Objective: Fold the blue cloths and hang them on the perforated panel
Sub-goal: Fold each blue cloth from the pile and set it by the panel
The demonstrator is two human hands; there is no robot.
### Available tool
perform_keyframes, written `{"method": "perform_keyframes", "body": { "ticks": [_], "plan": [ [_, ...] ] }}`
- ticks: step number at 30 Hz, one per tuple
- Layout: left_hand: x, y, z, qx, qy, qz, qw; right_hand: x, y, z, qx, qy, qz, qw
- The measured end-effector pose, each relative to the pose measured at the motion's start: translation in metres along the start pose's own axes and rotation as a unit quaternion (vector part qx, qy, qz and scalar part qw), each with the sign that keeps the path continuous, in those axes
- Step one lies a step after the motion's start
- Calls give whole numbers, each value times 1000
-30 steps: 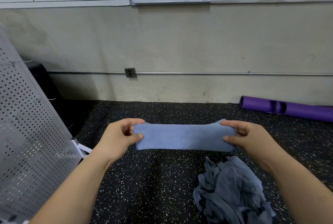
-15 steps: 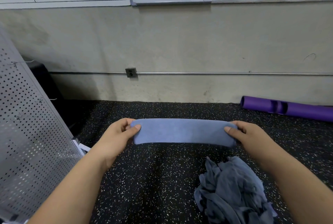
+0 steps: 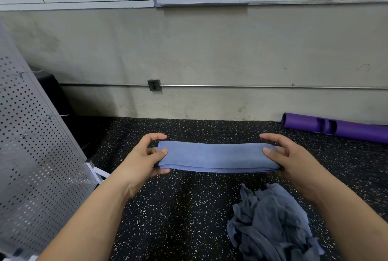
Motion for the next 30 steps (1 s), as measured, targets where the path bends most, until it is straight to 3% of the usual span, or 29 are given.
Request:
{"method": "perform_keyframes", "body": {
  "ticks": [9,17,25,27,30],
  "plan": [
    [5,-9,3,58,91,96,990,0,0,1,-9,-30,-33,999],
    [-6,-6,6,78,23,53,995,4,5,5,101,-34,-75,992],
    [-10,6,5,110,64,121,984,1,16,-1,202,-82,-128,968],
    [-13,4,6,88,67,181,977,-3,17,-2,205,-94,-116,967],
    [-25,4,7,-24,27,325,945,-17,20,-8,190,-147,-72,968]
  ]
}}
Point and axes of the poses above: each hand's wrist, its own z-axis towards the middle knuckle, its own y-axis out of the palm, x = y × z, the point moved 4 cm from there along z, towards the middle knuckle, and after that the axes turned 3 degrees about y, right-handed, at the moved point
